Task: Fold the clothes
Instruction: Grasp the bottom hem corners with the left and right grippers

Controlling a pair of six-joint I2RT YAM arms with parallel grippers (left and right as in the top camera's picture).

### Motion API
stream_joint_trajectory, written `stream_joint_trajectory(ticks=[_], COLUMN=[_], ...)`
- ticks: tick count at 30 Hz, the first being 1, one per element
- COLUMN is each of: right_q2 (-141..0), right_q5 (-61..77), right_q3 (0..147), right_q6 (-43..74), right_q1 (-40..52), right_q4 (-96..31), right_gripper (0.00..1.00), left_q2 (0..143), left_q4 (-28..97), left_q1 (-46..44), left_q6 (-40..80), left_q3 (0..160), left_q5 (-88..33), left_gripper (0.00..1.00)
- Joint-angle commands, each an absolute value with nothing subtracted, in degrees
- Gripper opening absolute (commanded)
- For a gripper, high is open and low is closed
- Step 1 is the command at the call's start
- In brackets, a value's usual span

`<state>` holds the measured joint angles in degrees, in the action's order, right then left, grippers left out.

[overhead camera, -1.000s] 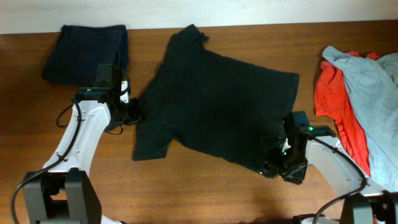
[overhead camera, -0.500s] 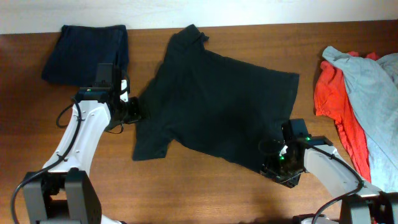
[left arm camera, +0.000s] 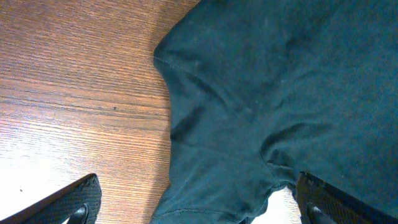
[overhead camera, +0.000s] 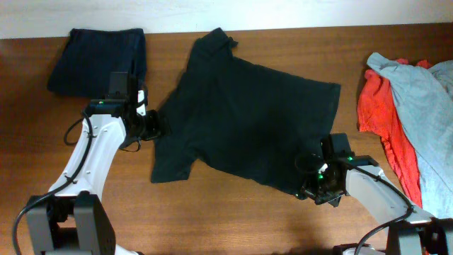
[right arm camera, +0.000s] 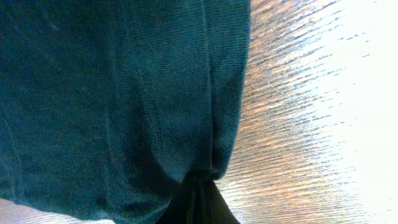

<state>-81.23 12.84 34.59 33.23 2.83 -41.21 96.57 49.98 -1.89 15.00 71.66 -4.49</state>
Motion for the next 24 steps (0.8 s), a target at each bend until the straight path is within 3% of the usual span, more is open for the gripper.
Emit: stream_joint_trajectory(ticks=[1, 13, 14, 19, 24], right_q2=[-81.9, -81.9, -81.9, -81.9, -81.9], right_q5=[10.1, 9.8, 9.8, 9.8, 9.8], right_q3=[34.0, 34.0, 34.0, 34.0, 34.0], right_q6=[33.3, 31.8, 31.8, 31.8, 31.8], right_q1=[2.9, 2.9, 2.9, 2.9, 2.9], right_q4=[-41.1, -41.2, -41.2, -41.6, -41.7], right_gripper=[0.04, 0.04, 0.04, 0.04, 0.04], left_q2=[95.9, 95.9, 95.9, 95.9, 95.9], left_q4=[51.4, 49.6, 48.8, 44.4, 42.4], left_q1=[-1.7, -1.7, -1.7, -1.7, -1.7], left_q6=[17.3, 18.8, 18.8, 18.8, 18.4], left_q3=[70.1, 55.7, 55.2, 53.0, 52.0], left_q5=[-4.8, -6.2, -6.2, -6.2, -4.7], left_gripper=[0.99, 0.89, 0.81, 0.69, 0.66])
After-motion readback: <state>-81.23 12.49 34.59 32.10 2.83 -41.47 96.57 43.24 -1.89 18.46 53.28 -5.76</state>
